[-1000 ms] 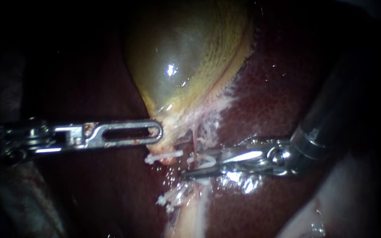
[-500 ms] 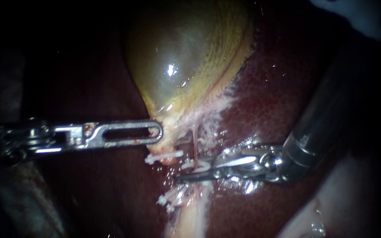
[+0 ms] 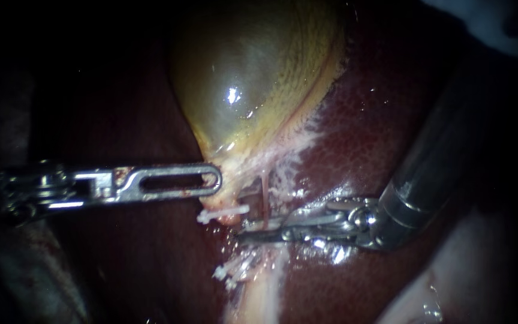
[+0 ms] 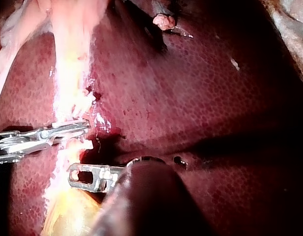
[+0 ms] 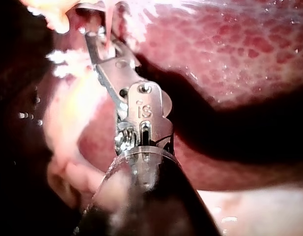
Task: Clipping second clip right tube
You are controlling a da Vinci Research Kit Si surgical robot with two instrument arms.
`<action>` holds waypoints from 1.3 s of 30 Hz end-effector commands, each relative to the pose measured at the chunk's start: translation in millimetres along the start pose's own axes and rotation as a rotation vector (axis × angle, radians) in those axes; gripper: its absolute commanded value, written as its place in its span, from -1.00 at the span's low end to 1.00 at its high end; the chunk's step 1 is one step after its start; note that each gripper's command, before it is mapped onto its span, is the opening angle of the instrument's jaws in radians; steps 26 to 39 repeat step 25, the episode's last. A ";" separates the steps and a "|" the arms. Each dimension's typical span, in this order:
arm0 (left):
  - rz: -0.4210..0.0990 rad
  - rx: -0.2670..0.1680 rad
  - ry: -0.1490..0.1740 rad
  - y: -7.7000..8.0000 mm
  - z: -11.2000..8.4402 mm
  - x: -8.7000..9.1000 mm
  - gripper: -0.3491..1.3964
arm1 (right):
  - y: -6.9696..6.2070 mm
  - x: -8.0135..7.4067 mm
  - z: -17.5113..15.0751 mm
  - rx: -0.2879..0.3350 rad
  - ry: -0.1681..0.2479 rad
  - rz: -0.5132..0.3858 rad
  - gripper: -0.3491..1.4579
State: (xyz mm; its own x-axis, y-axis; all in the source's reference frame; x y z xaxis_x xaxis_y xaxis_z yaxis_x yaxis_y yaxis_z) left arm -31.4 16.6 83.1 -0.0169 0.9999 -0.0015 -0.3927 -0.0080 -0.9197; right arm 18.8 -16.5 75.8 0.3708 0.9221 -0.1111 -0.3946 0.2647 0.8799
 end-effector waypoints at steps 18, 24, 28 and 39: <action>0.000 0.000 0.000 0.0 0.0 0.0 -1.00 | 0.3 -0.1 -0.4 0.001 -0.001 -0.001 -0.94; 0.000 0.000 0.000 0.0 0.0 0.0 -1.00 | 0.3 -0.1 -0.4 0.002 -0.002 -0.001 -0.94; 0.000 0.000 0.000 0.0 0.0 0.0 -1.00 | 0.3 -0.1 -0.4 0.002 -0.002 -0.001 -0.94; 0.000 0.000 0.000 0.0 0.0 0.0 -1.00 | 0.3 -0.1 -0.4 0.002 -0.002 -0.001 -0.94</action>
